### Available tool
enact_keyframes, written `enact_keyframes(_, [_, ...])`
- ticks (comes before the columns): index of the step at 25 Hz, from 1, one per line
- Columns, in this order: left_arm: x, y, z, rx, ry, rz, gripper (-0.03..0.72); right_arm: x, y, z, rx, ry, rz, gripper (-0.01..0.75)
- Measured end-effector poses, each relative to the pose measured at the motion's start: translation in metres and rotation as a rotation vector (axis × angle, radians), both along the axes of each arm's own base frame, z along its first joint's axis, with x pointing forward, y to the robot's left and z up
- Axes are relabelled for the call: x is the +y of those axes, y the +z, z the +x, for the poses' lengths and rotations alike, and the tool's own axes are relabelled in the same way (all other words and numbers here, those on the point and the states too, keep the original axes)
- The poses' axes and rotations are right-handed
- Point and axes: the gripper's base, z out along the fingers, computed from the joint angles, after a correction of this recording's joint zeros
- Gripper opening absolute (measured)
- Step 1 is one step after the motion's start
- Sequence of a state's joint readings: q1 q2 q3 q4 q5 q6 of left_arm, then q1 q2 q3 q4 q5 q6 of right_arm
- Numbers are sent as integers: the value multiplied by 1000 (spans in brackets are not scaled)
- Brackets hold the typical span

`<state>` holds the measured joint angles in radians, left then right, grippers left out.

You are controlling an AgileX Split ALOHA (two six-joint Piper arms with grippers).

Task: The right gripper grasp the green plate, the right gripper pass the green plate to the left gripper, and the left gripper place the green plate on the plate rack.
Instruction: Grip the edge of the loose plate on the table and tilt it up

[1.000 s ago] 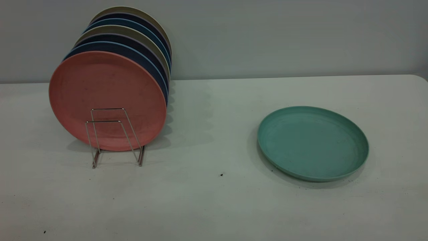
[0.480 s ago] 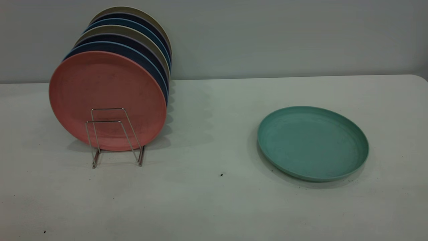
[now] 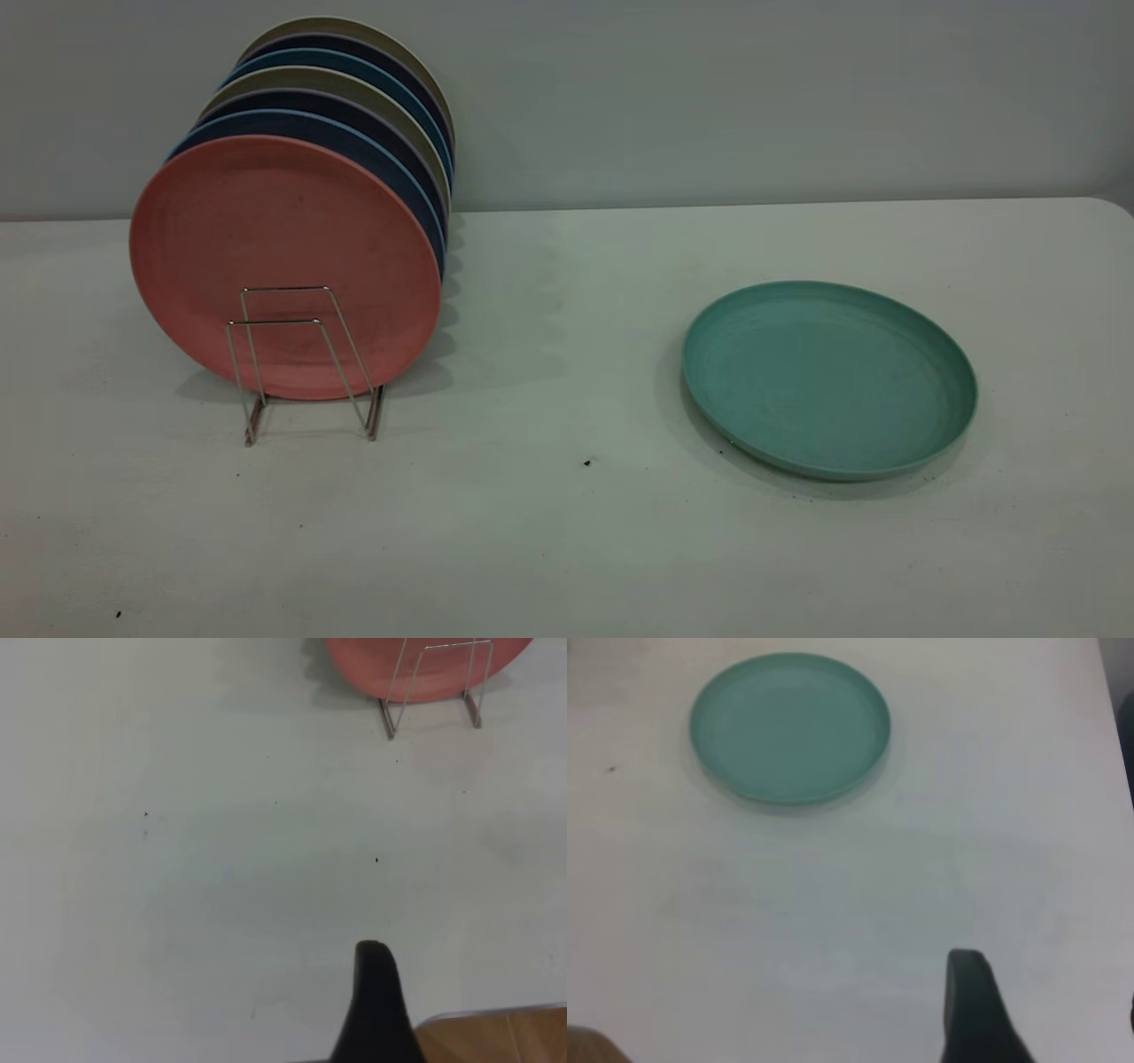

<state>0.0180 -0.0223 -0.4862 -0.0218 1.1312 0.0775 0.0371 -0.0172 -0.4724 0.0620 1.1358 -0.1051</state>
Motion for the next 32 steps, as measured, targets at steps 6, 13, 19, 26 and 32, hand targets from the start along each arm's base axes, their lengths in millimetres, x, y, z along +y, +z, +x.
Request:
enact_keyframes(6, [0, 0, 0, -1, 1, -2, 585, 0, 1, 0, -4, -3, 3, 410])
enact_keyframes(13, [1, 37, 28, 34, 15, -8, 586, 1, 42, 35, 25, -3, 1, 521])
enact_keyframes(19, [2, 74, 98, 123, 6, 1, 586, 9, 61, 100, 151, 35, 51, 568])
enact_keyframes(26, [2, 74, 179, 221, -42, 20, 586, 28, 33, 173, 300, 173, 160, 569])
enact_keyframes(32, [-8, 45, 239, 339, -174, -32, 586, 40, -8, 227, 392, 207, 287, 569])
